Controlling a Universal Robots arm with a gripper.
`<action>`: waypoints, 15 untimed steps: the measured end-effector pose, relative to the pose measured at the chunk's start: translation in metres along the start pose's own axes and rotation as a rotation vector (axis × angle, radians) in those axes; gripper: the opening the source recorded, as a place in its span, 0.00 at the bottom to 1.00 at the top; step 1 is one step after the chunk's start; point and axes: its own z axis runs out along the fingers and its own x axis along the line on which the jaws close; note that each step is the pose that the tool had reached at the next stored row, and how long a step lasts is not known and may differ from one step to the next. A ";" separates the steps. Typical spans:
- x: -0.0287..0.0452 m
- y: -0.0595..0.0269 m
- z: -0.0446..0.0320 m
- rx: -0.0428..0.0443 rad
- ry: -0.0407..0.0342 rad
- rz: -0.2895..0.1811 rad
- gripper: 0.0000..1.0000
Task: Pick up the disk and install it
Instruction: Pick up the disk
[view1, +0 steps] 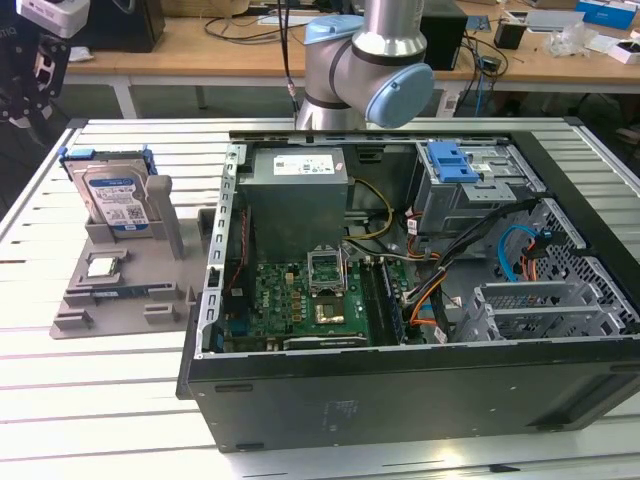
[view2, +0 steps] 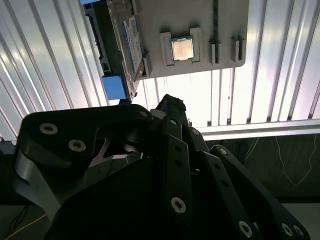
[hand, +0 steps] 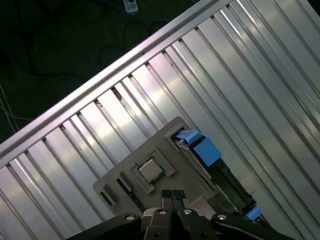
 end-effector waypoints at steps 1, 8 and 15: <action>0.0000 0.0000 0.0000 -0.0002 0.0004 -0.009 0.11; 0.0000 0.0000 0.0000 -0.0017 0.0035 -0.080 0.11; 0.0000 0.0000 0.0000 -0.0030 0.0085 -0.170 0.11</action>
